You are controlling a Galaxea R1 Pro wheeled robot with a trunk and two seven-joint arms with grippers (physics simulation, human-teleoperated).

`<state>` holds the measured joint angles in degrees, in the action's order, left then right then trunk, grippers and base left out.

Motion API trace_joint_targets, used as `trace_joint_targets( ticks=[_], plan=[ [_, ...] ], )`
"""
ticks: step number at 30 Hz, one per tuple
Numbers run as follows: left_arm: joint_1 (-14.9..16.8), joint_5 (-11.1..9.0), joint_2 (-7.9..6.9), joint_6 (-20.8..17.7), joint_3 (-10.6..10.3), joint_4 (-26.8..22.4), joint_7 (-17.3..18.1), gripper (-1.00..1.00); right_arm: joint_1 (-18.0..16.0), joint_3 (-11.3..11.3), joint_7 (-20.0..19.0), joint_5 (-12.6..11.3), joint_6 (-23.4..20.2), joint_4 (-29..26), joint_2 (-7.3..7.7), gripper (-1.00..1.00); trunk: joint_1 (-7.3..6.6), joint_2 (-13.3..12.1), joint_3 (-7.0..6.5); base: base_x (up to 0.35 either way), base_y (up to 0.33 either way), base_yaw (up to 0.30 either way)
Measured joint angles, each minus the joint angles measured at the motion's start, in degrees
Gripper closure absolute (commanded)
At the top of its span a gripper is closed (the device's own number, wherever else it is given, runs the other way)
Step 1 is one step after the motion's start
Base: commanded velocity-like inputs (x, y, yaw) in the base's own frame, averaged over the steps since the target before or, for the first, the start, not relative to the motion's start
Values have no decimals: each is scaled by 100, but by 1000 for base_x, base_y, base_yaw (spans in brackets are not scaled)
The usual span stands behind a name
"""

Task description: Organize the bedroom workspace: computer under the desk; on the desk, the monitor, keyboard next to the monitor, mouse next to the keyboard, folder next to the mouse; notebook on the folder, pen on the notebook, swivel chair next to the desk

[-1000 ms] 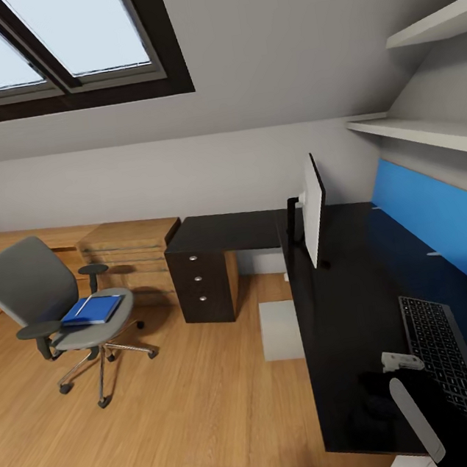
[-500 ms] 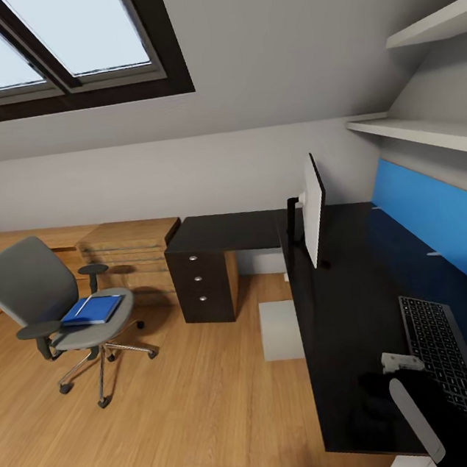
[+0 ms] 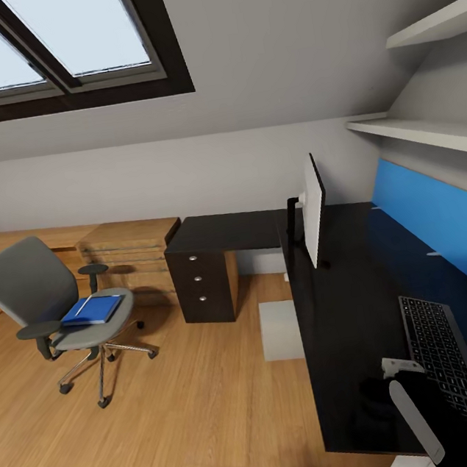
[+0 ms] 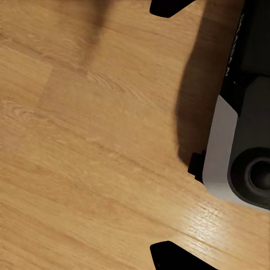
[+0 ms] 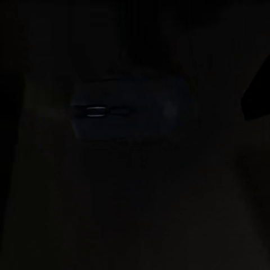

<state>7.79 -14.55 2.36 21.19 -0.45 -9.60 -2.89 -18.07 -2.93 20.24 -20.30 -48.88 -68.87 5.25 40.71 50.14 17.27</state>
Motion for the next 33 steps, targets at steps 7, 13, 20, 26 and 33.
trace_joint_targets(
  ticks=[7, 13, 20, 26, 33],
  plan=[
    [0, 2, 0, 1, 0, 0, 0, -100, 0, 0, -6, -2, -7, 4, 0, -100, 87, 159, 71, 0, 0, 0],
    [0, 6, 0, 3, 0, 0, 0, -100, 0, 0, -8, -1, -4, 3, 0, -100, 219, 400, 179, 0, 0, 0],
    [0, 5, 0, 2, 0, 0, 0, -100, 0, 0, -8, -2, -3, 2, 0, -100, 373, 681, 305, 0, 0, 0],
    [0, 6, 0, 1, 0, 0, 0, -100, 0, 0, -10, -2, -2, 4, -3, -100, 505, 922, 413, 0, 0, 0],
    [0, 4, 0, 3, 0, 0, 0, -100, 0, 0, -15, -2, -3, 6, -2, -100, 659, 1203, 539, 0, 0, 0]
  ],
)
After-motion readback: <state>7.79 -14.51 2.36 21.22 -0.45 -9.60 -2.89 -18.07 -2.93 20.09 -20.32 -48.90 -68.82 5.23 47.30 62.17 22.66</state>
